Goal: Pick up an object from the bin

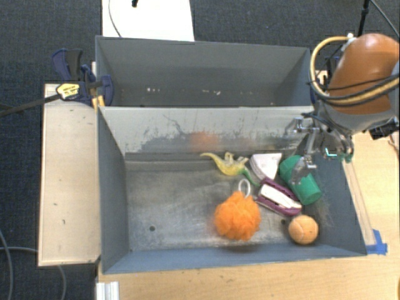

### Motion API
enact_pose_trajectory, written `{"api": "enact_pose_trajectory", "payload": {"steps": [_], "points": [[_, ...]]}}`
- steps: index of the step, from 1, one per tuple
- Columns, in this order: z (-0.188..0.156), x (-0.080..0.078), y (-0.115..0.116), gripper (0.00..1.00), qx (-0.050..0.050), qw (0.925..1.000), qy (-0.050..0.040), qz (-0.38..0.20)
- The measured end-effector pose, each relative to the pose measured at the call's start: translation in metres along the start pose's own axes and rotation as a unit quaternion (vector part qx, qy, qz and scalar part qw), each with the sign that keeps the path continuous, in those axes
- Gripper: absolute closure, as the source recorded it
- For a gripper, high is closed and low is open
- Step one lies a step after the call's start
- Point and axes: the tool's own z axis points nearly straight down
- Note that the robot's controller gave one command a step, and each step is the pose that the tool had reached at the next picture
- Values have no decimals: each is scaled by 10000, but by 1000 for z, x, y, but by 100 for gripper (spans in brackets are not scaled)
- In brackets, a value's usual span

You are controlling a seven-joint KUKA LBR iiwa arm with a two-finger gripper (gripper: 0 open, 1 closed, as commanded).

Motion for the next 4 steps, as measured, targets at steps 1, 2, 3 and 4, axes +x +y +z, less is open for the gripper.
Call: {"api": "enact_pose_trajectory", "payload": {"steps": [1, 2, 3, 4], "points": [[-4, -2, 0, 0, 6, 10000, -39, -9], [119, 24, -14, 100, 6, 9998, -115, 174], [119, 24, -14, 100, 7, 9998, -115, 167], [84, 28, -4, 100, 6, 10000, -20, -9]]}}
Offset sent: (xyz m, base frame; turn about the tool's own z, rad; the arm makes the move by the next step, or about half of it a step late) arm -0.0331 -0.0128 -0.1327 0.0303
